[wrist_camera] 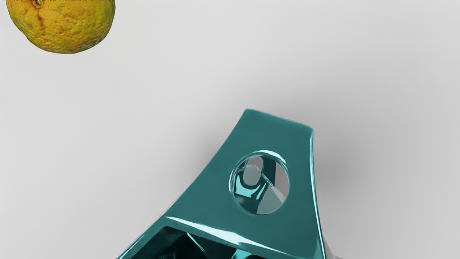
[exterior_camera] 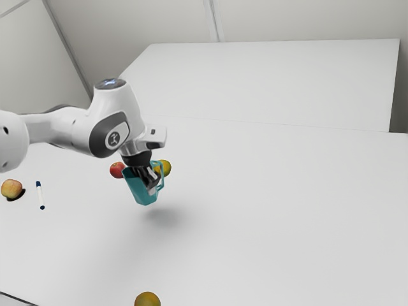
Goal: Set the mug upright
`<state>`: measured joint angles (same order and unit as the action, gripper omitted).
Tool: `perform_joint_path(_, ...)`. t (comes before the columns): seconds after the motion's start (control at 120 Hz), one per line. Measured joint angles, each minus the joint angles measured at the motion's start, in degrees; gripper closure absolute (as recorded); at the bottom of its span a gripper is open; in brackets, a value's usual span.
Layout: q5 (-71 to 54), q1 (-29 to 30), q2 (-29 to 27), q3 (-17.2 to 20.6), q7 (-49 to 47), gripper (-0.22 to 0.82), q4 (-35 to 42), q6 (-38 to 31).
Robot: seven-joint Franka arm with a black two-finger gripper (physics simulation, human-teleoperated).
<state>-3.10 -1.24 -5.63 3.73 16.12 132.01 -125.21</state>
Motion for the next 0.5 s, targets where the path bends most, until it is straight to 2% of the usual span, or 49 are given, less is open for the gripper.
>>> perform_joint_path(0.5,-3.5,0.1,1.4,0.0,-11.3,0.78,3.7,-8.2)
